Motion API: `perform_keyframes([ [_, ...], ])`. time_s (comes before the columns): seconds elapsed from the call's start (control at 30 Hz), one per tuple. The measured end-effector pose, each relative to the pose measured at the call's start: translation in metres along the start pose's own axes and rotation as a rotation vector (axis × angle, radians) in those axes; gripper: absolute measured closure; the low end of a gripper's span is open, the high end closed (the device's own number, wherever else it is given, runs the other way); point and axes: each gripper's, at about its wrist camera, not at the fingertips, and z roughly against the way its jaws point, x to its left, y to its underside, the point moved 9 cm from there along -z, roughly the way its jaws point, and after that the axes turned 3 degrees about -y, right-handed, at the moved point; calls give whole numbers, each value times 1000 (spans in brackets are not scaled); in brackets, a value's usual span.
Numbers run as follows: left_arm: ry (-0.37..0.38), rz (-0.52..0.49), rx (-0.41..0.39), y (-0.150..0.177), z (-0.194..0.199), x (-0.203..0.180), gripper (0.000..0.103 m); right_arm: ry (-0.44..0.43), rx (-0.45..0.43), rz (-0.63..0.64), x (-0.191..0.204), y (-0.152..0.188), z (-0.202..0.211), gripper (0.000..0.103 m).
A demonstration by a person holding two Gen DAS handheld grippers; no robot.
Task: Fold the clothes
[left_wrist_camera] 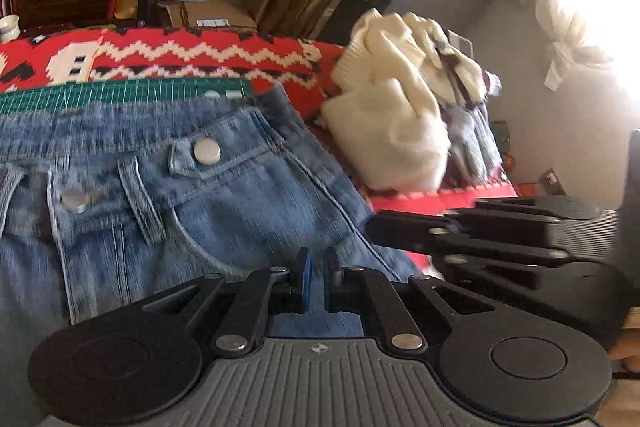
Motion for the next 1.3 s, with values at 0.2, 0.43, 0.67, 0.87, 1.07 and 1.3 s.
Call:
perform_keyframes([
  [0.2,0,69,-22,-18,-15,15,100,21,-19,-4,-9,-20,-38,103],
  [0.43,16,94,-40,-28,-20,24,100,61,-22,-5,-25,-27,-60,103],
  [0.67,35,101,-79,-33,-7,27,100,97,-65,59,-12,-46,-54,103],
  [0.87,2,112,-94,-49,-9,41,100,107,-28,114,3,-61,-75,103],
  [1.07,-9,125,-82,-54,-20,52,100,140,3,22,-13,-72,-97,103],
  [1.3,3,142,-83,-54,-19,55,100,120,-50,-138,-30,-91,-81,103],
])
